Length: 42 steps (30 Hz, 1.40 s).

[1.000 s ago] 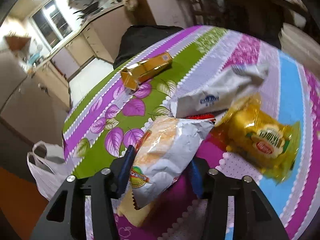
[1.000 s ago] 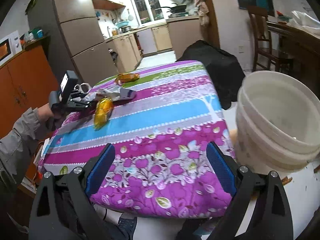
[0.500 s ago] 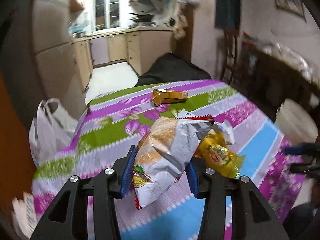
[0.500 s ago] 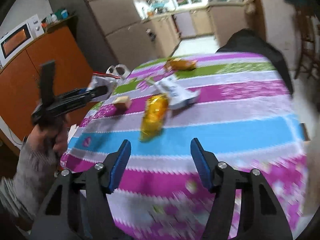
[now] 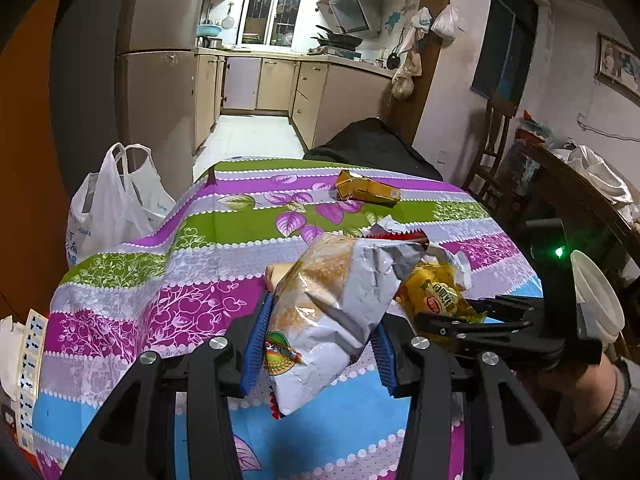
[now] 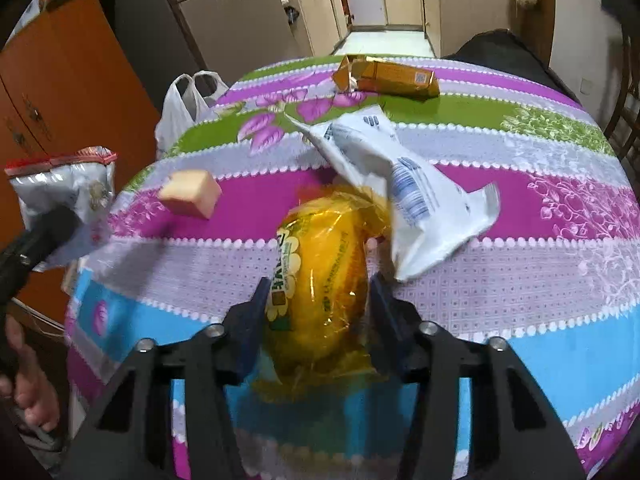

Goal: Collect trash
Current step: 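Grasp the white snack bag with the left tool while the right tool grasps the yellow snack bag, then carry both snack bags over the white bucket and lower them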

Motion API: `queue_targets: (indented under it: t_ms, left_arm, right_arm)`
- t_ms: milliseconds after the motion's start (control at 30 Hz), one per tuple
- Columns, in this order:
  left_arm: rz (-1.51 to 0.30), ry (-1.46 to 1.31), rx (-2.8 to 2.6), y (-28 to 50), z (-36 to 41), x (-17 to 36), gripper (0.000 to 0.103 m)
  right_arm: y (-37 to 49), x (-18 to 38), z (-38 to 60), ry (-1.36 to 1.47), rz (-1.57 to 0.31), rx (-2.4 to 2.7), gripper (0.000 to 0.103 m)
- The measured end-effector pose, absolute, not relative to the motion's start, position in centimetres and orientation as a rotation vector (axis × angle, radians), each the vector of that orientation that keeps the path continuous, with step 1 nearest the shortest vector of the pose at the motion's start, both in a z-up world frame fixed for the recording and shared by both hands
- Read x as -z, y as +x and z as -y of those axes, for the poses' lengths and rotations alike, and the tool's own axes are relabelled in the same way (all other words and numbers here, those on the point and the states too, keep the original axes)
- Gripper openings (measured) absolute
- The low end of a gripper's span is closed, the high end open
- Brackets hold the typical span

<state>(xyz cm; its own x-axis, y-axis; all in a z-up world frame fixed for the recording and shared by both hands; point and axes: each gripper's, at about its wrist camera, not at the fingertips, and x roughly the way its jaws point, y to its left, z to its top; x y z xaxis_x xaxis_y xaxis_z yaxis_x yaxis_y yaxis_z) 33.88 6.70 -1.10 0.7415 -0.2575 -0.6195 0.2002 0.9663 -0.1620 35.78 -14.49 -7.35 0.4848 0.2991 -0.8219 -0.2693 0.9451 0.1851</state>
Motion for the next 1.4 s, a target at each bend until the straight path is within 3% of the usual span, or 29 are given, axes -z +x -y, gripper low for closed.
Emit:
queue_targets:
  t_ms: [200,600,1067,1400]
  left_arm:
    - [-0.660,-0.103,0.219,32.8,-6.5,0.7,0.047]
    - [-0.582,-0.132,0.366,28.9,-0.9,-2.6,0.047]
    - [-0.561,-0.100,0.710,26.1,18.7,-7.1,0.047]
    - [-0.596,-0.107,0.874,26.7,33.0,-9.5,0.047]
  right_arm:
    - [32.9,6.1,13.8,-0.022,-0.941,-0.342,0.034]
    - [21.8,-3.3,22.3,0.069,-0.652,-0.200,0.034]
    - [14.8,-8.3,38.0,0.054,-0.560,0.148,0.034]
    - [14.5,-8.8,47.8,0.090,-0.619,0.283,0.034]
